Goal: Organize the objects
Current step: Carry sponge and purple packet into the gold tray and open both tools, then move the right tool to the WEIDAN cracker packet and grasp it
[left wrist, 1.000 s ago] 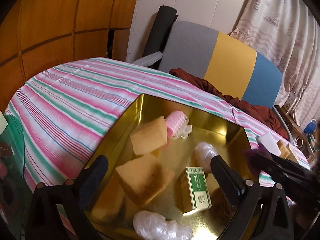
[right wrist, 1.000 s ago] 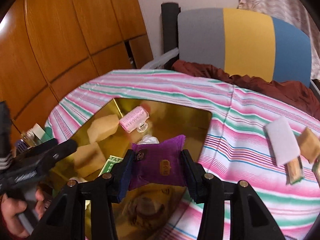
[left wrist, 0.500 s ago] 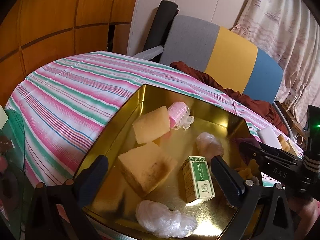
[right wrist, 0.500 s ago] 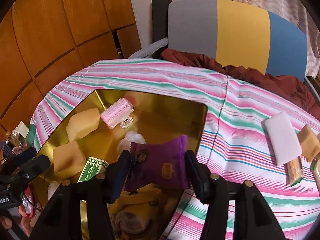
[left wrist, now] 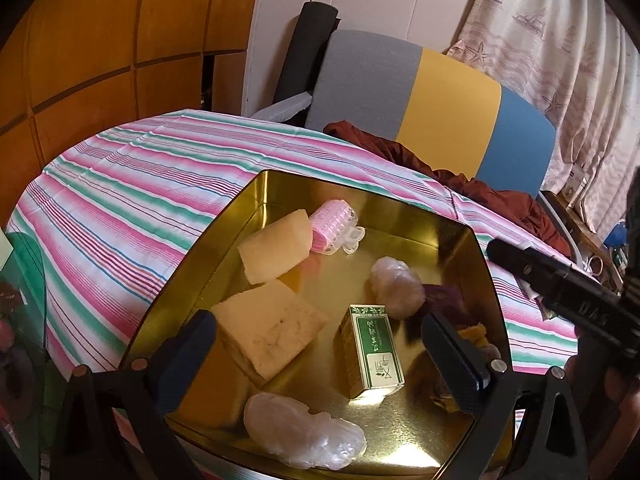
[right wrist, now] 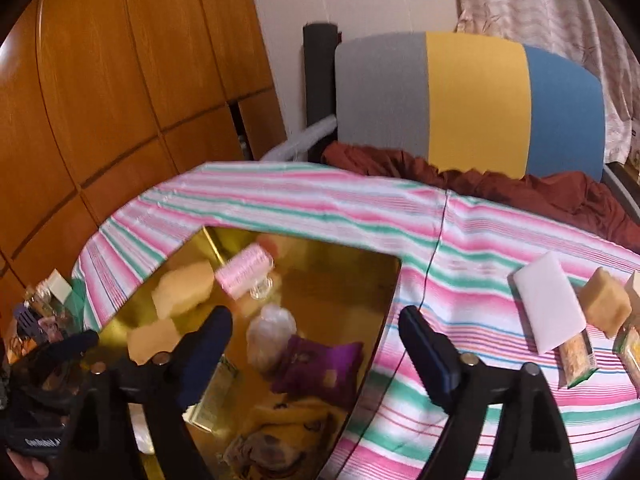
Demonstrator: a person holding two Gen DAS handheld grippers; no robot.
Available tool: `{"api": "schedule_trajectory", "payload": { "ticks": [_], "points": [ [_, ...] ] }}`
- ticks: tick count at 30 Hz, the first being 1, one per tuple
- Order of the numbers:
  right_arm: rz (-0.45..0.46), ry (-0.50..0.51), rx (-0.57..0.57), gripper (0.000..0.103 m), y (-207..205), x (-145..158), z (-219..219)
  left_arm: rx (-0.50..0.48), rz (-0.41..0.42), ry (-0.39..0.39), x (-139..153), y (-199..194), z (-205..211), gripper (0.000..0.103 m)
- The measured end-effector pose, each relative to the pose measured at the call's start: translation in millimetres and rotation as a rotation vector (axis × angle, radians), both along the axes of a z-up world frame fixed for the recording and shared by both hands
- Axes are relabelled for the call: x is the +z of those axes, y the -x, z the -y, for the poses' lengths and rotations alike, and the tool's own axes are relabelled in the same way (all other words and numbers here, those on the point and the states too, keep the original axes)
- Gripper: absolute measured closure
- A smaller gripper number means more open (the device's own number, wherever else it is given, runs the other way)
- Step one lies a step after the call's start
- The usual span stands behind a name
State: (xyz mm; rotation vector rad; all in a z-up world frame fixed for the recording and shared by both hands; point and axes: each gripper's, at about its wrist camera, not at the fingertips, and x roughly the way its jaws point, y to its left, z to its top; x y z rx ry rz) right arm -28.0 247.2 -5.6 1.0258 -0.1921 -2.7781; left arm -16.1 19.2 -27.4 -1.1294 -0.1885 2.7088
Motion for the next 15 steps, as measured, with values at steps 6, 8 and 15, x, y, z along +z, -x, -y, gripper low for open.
{"api": "schedule_trajectory", "payload": {
  "ticks": [6,8,15],
  "points": [
    [0.002,0.021,-0.038,0.016,-8,4,-15,-0.006,-0.002,0.0,1,-3,-3,0.0],
    [0.015,0.017,-0.051,0.016,-14,4,-23,-0.012,-0.001,-0.004,1,-4,-5,0.0],
    [0.072,0.052,-0.121,0.016,-40,-1,-65,-0.061,0.002,-0.022,3,-9,-20,0.0]
  ]
}}
